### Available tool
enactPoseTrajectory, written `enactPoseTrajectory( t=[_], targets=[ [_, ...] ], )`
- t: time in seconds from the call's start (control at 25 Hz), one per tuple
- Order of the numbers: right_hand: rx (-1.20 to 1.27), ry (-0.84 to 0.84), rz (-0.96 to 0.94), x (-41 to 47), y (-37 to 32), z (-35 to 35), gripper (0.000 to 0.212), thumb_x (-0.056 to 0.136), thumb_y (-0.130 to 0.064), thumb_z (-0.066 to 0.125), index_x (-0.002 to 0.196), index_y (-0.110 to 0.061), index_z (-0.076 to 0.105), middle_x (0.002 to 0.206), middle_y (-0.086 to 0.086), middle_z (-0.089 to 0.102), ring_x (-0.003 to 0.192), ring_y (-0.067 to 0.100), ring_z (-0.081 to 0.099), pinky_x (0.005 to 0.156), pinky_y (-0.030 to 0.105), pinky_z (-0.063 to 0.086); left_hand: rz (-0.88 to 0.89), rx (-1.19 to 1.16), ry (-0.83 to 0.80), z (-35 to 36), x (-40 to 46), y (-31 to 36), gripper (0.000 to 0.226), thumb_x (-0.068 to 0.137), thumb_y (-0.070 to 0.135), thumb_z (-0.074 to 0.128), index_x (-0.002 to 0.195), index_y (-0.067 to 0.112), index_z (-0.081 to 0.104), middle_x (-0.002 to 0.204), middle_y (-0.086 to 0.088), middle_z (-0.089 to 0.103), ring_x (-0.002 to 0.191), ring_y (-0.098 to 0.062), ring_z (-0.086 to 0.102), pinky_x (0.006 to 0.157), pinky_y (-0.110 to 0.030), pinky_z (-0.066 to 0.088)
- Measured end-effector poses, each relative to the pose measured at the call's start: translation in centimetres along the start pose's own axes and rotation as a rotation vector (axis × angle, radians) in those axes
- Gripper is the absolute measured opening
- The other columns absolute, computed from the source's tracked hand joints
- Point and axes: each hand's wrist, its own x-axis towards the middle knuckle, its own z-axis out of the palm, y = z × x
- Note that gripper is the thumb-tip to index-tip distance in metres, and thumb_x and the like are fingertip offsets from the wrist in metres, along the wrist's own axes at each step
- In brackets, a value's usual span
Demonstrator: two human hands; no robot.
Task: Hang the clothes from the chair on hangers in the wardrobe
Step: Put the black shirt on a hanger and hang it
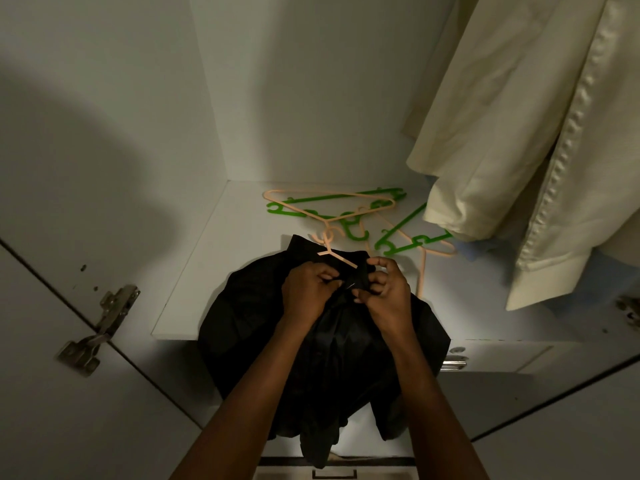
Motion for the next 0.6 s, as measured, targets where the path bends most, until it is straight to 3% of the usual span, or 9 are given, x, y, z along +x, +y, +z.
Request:
enactPoseTrajectory(
  t=[0.16,0.32,0.48,0.6],
  targets=[
    [0.059,0.028,0.046,0.2,-0.4,0.3,0.054,0.077,0.007,0.080,0.119,-0.018,0.058,0.092,0.017,0.071,0.079,0.028,0.074,0.060,0.036,0.061,0.016,0.160,0.001,-0.4,-0.1,1.0,0.031,0.089,0.040,0.075,0.119,0.031,0.075,0.104,0.005,0.075,0.096,-0.015,0.070,0.082,-0.034,0.057],
    [0.123,0.165,0.031,0.3,-0.5,0.7,0.028,0.089,-0.009,0.076,0.112,-0.016,0.062,0.090,0.017,0.072,0.076,0.025,0.072,0.054,0.034,0.058,0.056,0.175,0.037,-0.1,0.1,1.3,0.012,0.088,0.030,0.077,0.099,0.032,0.081,0.100,0.006,0.075,0.090,-0.016,0.071,0.073,-0.032,0.057],
    [0.229,0.160,0.075,0.3,-1.0,0.1,0.038,0.080,0.005,0.080,0.109,-0.014,0.064,0.080,0.008,0.067,0.073,0.020,0.070,0.059,0.033,0.059,0.018,0.141,0.039,-0.1,0.3,1.3,0.004,0.085,0.028,0.079,0.088,0.027,0.080,0.092,0.008,0.076,0.086,-0.012,0.071,0.069,-0.026,0.054],
    [0.245,0.171,0.128,0.7,-1.5,-0.2,0.043,0.068,0.010,0.085,0.104,-0.005,0.068,0.074,0.003,0.063,0.070,0.014,0.066,0.060,0.029,0.057,-0.062,0.158,-0.063,-0.5,1.4,1.9,0.007,0.082,0.032,0.081,0.086,0.026,0.079,0.093,0.007,0.077,0.089,-0.013,0.071,0.078,-0.031,0.058]
  ],
)
